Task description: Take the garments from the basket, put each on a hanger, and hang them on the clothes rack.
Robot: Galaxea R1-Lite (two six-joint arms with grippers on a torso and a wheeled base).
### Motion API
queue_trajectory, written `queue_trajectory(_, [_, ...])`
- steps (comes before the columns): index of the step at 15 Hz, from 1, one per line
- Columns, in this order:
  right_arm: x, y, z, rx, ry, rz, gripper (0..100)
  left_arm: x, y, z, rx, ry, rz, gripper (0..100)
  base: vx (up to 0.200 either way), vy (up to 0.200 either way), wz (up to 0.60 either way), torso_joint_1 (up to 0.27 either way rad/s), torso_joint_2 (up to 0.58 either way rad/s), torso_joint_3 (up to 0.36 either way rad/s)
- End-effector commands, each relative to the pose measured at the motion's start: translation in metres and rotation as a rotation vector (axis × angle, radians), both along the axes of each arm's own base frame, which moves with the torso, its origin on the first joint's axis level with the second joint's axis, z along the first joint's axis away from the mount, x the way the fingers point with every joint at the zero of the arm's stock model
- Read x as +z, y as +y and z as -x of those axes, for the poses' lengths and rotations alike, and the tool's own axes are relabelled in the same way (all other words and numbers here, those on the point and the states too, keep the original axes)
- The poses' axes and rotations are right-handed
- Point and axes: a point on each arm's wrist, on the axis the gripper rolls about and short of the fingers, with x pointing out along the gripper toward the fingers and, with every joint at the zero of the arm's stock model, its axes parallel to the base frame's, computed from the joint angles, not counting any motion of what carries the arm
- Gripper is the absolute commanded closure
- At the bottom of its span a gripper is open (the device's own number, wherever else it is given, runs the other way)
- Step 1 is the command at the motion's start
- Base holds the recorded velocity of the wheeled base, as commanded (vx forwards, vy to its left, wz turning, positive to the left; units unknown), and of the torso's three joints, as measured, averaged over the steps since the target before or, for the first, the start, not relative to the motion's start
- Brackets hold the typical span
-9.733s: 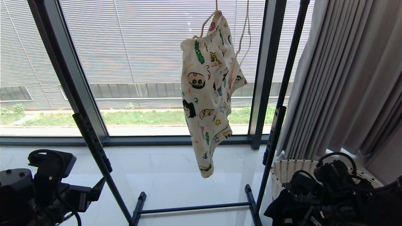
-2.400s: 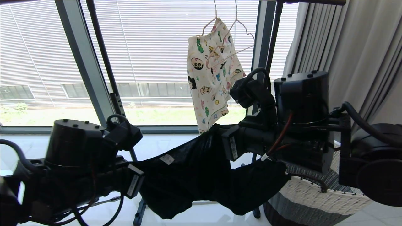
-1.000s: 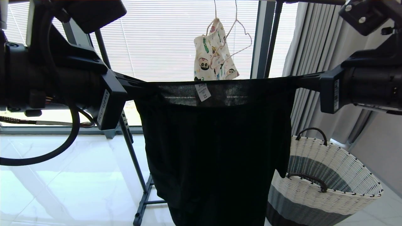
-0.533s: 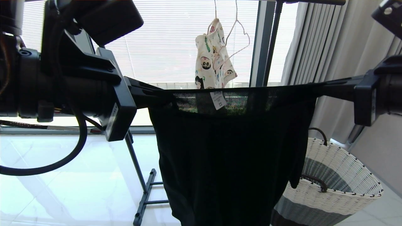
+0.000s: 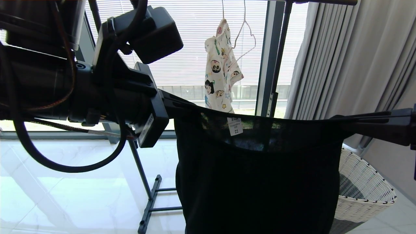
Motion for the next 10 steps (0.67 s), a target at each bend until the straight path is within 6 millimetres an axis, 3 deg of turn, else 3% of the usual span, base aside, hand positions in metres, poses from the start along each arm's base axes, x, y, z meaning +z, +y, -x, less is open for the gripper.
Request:
queue_trajectory(1, [-0.003,0.003,-0.002,0.003,0.005,0.009,100,-0.003,-0.001,-0.002,0.001,0.022,-0.007,100,0.0,0.0,0.0,0.0,0.0,0.0])
queue_trajectory(5, [0.0,0.021,-0.031,-0.063,-0.042,-0.051,100,0.003,0.024,0.035,0.007,0.177,0.011,100,0.0,0.0,0.0,0.0,0.0,0.0])
queue_trajectory(10, [0.027,0.055,-0.066,-0.08,-0.095,-0.115,100,-0.023,0.037,0.08,-0.029,0.31,0.002,100,0.0,0.0,0.0,0.0,0.0,0.0])
